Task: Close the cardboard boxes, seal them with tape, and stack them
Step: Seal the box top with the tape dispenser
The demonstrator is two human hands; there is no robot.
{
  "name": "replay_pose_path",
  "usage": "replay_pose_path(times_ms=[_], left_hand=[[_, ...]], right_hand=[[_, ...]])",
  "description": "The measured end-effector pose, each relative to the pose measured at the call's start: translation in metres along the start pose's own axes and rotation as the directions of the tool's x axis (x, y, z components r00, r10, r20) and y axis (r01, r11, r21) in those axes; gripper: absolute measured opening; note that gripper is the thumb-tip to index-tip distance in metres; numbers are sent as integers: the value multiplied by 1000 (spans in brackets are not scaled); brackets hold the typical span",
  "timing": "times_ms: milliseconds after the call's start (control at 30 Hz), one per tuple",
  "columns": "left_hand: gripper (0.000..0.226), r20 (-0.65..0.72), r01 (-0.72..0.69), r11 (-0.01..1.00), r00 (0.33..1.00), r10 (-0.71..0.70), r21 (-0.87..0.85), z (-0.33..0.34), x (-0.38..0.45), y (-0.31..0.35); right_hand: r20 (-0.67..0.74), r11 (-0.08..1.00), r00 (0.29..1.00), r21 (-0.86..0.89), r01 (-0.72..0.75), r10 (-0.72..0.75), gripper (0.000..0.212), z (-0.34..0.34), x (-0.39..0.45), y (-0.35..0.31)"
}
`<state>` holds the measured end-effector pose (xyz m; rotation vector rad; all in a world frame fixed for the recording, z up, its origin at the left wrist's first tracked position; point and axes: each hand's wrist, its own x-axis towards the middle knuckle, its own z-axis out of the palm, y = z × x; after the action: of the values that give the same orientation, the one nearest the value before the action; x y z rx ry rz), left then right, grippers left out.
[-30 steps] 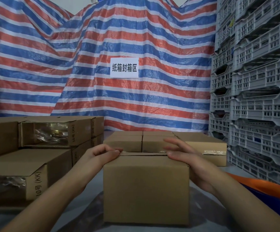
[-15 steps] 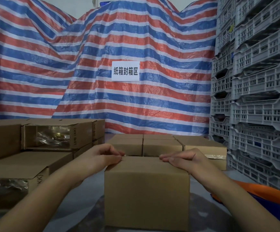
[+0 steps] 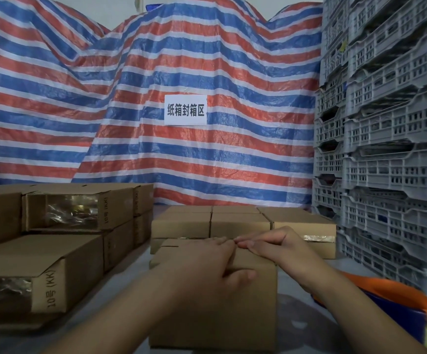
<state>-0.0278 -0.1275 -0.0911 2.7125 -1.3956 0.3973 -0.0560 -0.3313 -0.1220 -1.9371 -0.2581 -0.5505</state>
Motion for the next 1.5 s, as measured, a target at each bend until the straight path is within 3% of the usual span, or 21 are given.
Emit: replay_pose_path(times_ms=[167,233,267,300,333,400,433,500,600,667,767,867,1033,1200,1267,1367,1433,1500], left_hand=[[71,-86,-30,998,996,35,64,7,-3,-3],[70,-81,-17,999,996,20,46,6,-3,-2],[69,-79,-15,999,997,18,36,6,-4,-2],[69,-85,-17,999,996,20,34,7,-5,-2],[68,-97,-20,999,995,24,37,8,-6,-2],[67,-130,-21,999,991,26,39,9,-7,0],[66,-149,-14,999,989,19,37,9,-7,-1],[65,-172,-4,999,985,10,36,9,-9,0],[63,-175,-10,999,984,16,37,9,-12,2],[63,-160,-6,999,987,11,31,8,-12,3],[64,-140,-3,1000,990,8,31,7,-11,3],[67,-114,1,999,993,4,42,7,-10,2],[68,-79,7,999,997,-4,34,5,-11,2],[75,-61,6,1000,998,-7,-19,5,-9,0],[76,-56,4,999,998,-7,-54,6,-8,-1],[69,-46,11,992,999,-17,-125,8,-6,-3],[61,-41,27,982,999,-35,-185,8,-6,-4],[55,-14,56,953,998,-63,-298,5,-6,-5]], right_hand=[[37,996,998,63,-62,60,20,-5,-3,-3],[-98,995,990,-10,-102,100,22,-14,0,-9],[-211,981,973,-150,-121,88,23,-22,1,-13],[-306,923,951,-349,-160,49,25,-30,3,-17],[-354,798,935,-560,-222,12,27,-39,1,-21],[-398,436,917,-821,-369,25,30,-55,-7,-24],[-420,297,905,-858,-420,67,35,-62,-11,-22],[-460,121,869,-866,-484,184,51,-74,-25,-17],[-496,-26,827,-861,-508,266,68,-81,-49,-6],[-511,-64,821,-856,-513,254,67,-80,-66,4],[-544,-23,795,-828,-560,269,58,-77,-80,15],[-577,39,779,-797,-603,244,62,-72,-87,27],[-616,2,783,-786,-618,79,63,-70,-94,40],[-603,-9,796,-797,-603,47,65,-72,-85,33],[-614,145,789,-781,-608,6,67,-75,-75,20],[-599,578,800,-664,-475,-31,72,-79,-54,-17],[-576,851,817,-418,-318,23,74,-76,-36,-46],[-483,973,865,-99,-207,135,71,-69,-16,-72]])
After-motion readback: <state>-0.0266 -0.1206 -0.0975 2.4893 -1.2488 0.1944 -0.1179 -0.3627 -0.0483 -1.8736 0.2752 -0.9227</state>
